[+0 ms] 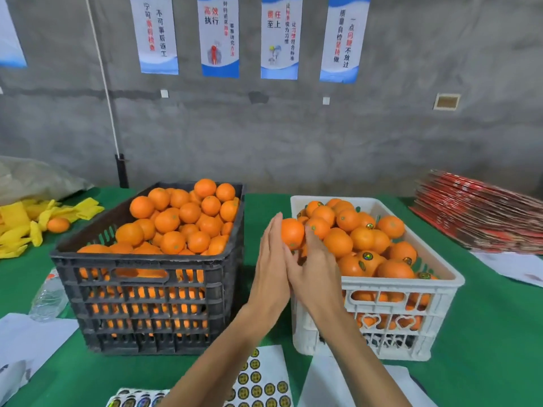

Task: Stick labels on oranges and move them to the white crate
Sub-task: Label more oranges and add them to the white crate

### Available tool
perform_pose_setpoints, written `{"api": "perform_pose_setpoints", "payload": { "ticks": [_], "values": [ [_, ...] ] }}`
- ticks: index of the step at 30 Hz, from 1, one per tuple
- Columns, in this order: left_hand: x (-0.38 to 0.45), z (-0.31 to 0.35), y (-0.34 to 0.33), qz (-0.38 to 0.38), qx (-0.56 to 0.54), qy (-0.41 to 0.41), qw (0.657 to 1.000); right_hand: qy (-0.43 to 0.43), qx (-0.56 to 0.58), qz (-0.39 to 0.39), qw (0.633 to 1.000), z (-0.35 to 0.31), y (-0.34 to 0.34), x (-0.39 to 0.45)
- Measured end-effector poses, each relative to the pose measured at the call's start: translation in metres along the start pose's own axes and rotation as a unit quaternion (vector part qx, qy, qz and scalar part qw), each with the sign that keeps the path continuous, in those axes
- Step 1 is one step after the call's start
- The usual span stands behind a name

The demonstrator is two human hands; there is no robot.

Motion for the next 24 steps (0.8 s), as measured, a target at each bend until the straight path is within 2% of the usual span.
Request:
{"api": "perform_pose_setpoints", "payload": {
  "ticks": [2, 5, 8, 12, 17, 20, 24],
  "values": [
    [0.016, 0.013, -0.014, -0.068, -0.015, -0.073, 0.995, -0.051, -0.001, 0.040, 0.998, 0.010, 0.021, 0.023],
    [0.035, 0.021, -0.026, -0.156, 0.046, -0.164, 0.973, -0.078, -0.101, 0.109, 0.986, 0.036, 0.049, 0.044],
    [0.050, 0.013, -0.023, -0.160, 0.157, -0.180, 0.958, -0.079, -0.173, 0.126, 0.974, 0.063, 0.068, 0.054],
    [0.061, -0.002, -0.005, -0.164, 0.241, -0.109, 0.950, -0.069, -0.248, 0.112, 0.960, 0.079, 0.065, 0.059],
    [0.079, -0.021, 0.044, -0.140, 0.322, -0.020, 0.936, 0.059, -0.140, 0.090, 0.984, 0.046, 0.022, 0.056],
    [0.085, -0.045, 0.088, -0.175, 0.382, 0.098, 0.902, 0.109, -0.073, 0.032, 0.991, 0.003, -0.021, 0.052],
    [0.084, -0.081, 0.158, -0.269, 0.414, 0.269, 0.827, 0.135, -0.003, -0.092, 0.987, -0.051, -0.079, 0.047]
  ]
}}
Point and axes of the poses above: each hand's wrist, its own x-axis towards the middle knuckle, its own y-axis out of the back of the hand, z = x × y, the point moved 2 cm from there along x, towards the middle knuckle, and after that the axes turned 11 degrees about -y, right-handed, at the moved point
